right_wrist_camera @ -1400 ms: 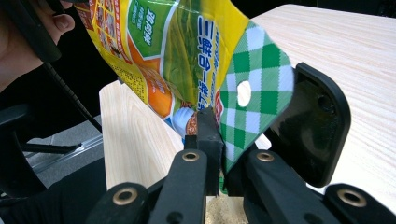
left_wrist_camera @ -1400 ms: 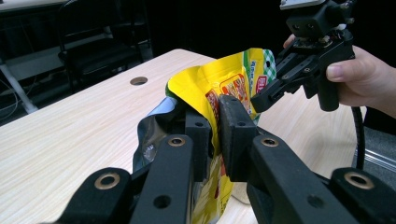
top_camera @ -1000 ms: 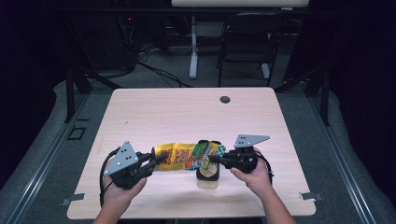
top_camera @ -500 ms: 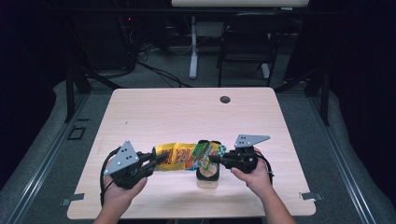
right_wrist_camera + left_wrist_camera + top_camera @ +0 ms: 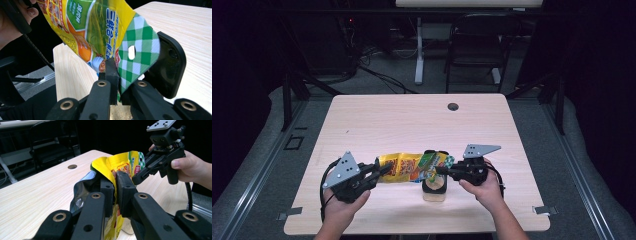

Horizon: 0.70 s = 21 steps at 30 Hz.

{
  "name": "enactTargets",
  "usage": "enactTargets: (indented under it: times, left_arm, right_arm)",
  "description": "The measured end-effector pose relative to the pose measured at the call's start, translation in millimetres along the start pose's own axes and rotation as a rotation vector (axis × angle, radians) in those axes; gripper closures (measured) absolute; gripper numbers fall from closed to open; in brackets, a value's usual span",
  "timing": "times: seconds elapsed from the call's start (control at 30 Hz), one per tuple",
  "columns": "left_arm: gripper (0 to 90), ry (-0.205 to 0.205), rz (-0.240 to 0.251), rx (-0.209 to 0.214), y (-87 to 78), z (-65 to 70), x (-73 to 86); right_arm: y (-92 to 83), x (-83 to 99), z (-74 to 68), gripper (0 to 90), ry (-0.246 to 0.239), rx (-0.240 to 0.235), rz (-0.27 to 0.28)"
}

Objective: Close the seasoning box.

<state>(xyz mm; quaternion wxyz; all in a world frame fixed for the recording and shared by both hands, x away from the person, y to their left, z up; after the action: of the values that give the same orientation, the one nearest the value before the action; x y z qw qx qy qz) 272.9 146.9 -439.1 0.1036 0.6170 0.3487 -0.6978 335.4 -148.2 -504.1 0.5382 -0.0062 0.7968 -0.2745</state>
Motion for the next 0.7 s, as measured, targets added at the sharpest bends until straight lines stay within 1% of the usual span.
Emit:
enactTargets:
  times: [0.23,0.4,0.7]
  left_arm:
    - [84.7,-0.009,0.018,-0.001,0.0,0.6,1.9]
    - [84.8,-0.019,0.045,0.004,1.3,1.2,2.8]
    - [85.0,-0.010,0.039,-0.003,0.6,2.7,1.0]
  right_arm:
    - [0.2,0.1,-0.1,88.2,-0.001,-0.001,0.000]
    - [0.2,0.3,0.1,88.2,0.003,0.000,0.003]
    - [0.5,0.5,0.0,88.1,0.001,-0.001,0.001]
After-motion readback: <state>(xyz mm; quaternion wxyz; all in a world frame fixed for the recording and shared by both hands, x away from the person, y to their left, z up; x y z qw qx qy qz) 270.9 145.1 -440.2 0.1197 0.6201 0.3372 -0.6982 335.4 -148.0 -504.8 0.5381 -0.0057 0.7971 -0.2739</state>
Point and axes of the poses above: each handheld gripper's, and its own axes: y roughly forward along the jaws, x roughly out of its underside, z roughly to its right, the point moved 3 cm from there along y, roughly forward along the jaws, and after that the axes turned 4 degrees about -z, right-handed, at the moved point
